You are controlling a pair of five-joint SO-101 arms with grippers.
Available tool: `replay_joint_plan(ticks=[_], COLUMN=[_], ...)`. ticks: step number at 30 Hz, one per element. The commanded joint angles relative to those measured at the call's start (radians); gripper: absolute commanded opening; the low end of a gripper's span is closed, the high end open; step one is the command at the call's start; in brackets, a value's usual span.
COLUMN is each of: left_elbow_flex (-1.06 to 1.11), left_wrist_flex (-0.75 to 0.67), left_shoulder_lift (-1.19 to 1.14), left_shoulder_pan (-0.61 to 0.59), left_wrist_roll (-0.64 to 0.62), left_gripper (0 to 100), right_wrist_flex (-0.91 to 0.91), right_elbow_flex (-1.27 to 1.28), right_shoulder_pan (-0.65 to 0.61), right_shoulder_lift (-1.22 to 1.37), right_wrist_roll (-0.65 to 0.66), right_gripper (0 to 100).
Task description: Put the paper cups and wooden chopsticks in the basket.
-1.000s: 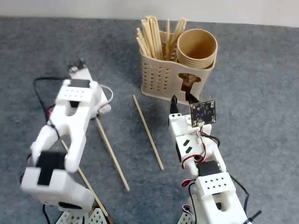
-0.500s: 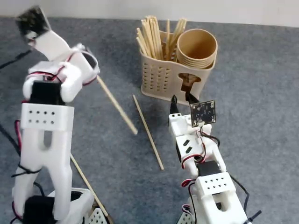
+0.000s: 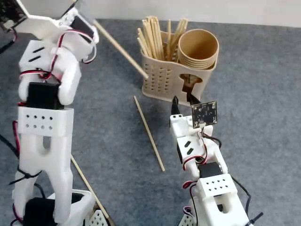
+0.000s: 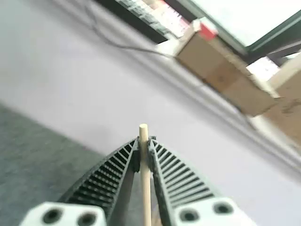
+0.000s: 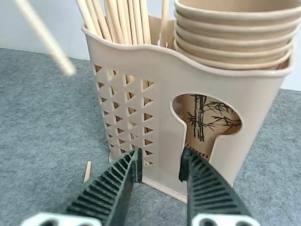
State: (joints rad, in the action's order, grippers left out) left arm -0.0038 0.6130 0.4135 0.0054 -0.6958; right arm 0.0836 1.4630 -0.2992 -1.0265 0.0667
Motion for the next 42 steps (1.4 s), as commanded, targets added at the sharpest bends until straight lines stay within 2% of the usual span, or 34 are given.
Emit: replay_joint_plan(ticks=[1, 5, 13, 19, 24, 28, 30, 34, 42], left_elbow_flex=[-0.053, -0.048, -0.015, 0.002, 0.05, 0.093, 0.102, 0.09, 0.222], left_wrist_flex=[-0.092, -0.196, -0.344, -0.454, -0.457, -0.456, -0.427, -0.342, -0.311], left_shoulder_lift=[0.038, 0.036, -0.024, -0.134, -0.173, -0.15, -0.137, -0.105, 0.048], left_shoulder_pan=[0.065, 0.087, 0.179, 0.196, 0.228, 0.229, 0.231, 0.228, 0.2], left_wrist_roll=[-0.005, 0.011, 0.21, 0.292, 0.362, 0.364, 0.364, 0.364, 0.367], left_gripper=[0, 0, 0, 0, 2, 15, 18, 15, 6], right_wrist_flex=[0.024, 0.024, 0.024, 0.024, 0.024, 0.024, 0.024, 0.024, 0.024], right_elbow_flex=[-0.004, -0.004, -0.004, -0.004, -0.004, -0.004, -0.004, -0.004, -0.004], right_shoulder_pan=[-0.007, -0.007, -0.007, -0.007, -0.007, -0.007, -0.007, -0.007, -0.007], right_shoulder_lift=[-0.025, -0.025, -0.025, -0.025, -0.025, -0.025, -0.025, -0.025, -0.025], right_wrist_roll=[0.012, 0.012, 0.012, 0.012, 0.012, 0.012, 0.012, 0.012, 0.012], right_gripper=[14.5, 14.5, 14.5, 14.5, 14.5, 14.5, 14.5, 14.5, 14.5])
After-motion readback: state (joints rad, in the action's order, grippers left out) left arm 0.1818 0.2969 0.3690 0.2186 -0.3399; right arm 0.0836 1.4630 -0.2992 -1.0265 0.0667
